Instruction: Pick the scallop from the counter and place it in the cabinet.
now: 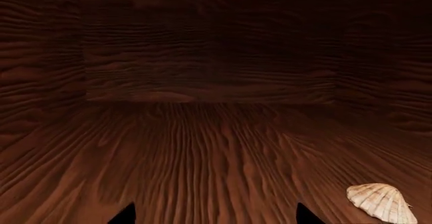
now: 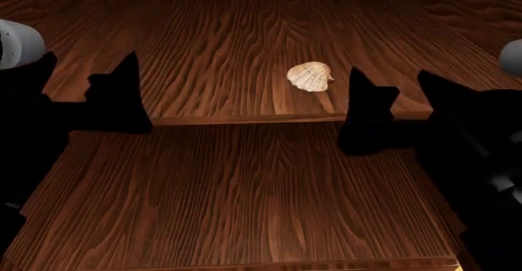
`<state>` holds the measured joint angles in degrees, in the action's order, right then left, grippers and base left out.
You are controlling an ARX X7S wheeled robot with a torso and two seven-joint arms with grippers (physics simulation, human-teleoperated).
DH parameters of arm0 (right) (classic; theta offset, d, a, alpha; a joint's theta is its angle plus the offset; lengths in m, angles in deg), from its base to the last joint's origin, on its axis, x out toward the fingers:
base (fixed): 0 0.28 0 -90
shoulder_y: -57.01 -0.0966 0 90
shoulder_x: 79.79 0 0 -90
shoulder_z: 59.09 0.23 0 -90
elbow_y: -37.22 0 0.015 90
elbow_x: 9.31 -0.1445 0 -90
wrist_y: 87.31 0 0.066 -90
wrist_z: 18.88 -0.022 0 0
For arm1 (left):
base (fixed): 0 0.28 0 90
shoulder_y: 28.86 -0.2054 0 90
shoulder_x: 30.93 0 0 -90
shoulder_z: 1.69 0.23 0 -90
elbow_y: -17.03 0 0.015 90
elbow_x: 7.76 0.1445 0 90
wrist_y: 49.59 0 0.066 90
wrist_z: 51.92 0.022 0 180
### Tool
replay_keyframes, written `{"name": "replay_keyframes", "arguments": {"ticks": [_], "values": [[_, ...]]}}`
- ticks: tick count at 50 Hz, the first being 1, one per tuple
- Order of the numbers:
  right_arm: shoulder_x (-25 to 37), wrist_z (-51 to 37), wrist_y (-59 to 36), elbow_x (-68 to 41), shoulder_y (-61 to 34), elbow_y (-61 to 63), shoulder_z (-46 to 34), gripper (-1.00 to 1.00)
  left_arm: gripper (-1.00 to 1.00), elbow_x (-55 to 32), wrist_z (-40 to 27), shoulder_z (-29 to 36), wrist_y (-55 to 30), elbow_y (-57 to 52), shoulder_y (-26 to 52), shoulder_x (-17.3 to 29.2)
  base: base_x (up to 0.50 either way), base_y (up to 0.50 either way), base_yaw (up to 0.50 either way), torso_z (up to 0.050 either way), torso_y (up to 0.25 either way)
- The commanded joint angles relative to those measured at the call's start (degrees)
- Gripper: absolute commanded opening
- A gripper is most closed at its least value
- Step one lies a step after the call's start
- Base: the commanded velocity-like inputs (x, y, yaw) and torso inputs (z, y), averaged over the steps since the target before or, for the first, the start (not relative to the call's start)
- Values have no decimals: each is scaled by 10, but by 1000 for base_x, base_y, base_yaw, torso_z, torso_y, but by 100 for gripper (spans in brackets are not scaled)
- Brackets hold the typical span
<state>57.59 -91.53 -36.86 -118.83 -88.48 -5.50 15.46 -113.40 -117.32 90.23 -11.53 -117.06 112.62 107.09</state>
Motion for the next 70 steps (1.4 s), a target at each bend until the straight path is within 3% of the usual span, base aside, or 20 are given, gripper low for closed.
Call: {"name": "replay_keyframes", "arguments": {"ticks": [1, 24, 36, 53, 70], "values": [[9, -10, -2, -4, 8, 12, -4, 100, 100, -17, -12, -16, 20, -4, -26, 6, 0, 0, 0, 0, 0], [64, -24, 14, -33, 3, 21, 30, 100, 100, -28, -13, -47, 25, -20, -53, 43, 0, 0, 0, 0, 0], [88, -4, 12, -32, 6, 15, 48, 100, 100, -26, -11, -40, 17, -12, -29, 53, 0, 0, 0, 0, 0], [162, 5, 0, -114, -11, 31, 66, 100, 100, -27, -4, -19, -9, 4, 20, 79, 0, 0, 0, 0, 0], [187, -8, 32, -145, -30, 37, 102, 100, 100, -42, -11, -33, 4, -3, 7, 90, 0, 0, 0, 0, 0]]}}
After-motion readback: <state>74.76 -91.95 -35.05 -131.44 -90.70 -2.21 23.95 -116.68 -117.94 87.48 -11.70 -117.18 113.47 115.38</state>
